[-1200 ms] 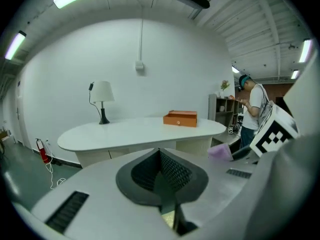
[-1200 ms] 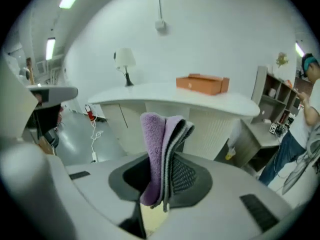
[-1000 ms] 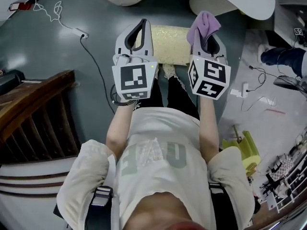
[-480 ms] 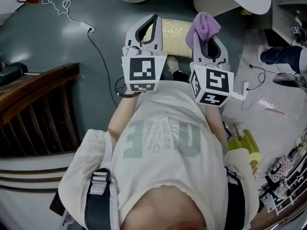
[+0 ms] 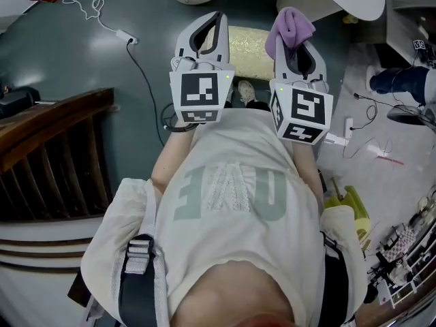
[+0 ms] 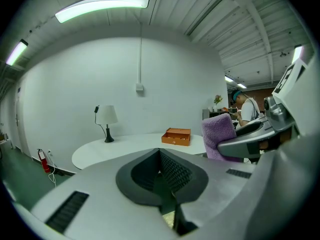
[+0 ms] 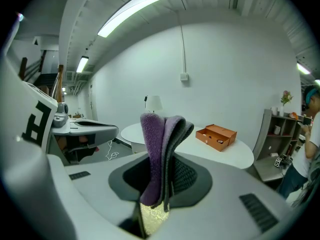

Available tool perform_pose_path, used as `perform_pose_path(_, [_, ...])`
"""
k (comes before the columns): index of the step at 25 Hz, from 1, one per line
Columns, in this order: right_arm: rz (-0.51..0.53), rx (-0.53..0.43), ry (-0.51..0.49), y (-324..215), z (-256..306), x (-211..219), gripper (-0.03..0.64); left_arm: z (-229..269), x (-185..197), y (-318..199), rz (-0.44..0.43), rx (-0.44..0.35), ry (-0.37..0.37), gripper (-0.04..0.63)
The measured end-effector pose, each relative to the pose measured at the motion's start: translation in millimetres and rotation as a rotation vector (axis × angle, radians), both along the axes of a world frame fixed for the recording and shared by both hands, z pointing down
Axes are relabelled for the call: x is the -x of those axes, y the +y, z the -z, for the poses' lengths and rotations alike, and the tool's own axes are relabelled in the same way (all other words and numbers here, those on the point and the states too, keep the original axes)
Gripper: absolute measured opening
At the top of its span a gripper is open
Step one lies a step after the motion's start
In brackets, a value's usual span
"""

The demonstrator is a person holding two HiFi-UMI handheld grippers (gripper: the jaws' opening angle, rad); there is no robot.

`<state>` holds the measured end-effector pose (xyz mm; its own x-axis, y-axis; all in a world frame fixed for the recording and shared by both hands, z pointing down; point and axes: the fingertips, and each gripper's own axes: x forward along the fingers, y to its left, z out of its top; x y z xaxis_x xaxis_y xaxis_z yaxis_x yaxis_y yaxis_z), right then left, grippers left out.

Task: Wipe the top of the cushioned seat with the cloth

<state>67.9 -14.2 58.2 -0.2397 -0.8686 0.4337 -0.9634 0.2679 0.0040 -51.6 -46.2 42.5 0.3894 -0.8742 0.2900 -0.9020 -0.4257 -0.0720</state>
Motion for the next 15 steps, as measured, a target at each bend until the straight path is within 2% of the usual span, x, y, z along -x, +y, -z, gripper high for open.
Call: perform_pose_path(15, [0.002, -0.012, 0.0, 3.0, 5.5, 2.0, 0.091, 8.8, -4.8, -1.2, -0.011, -0.016, 0.013, -0.008])
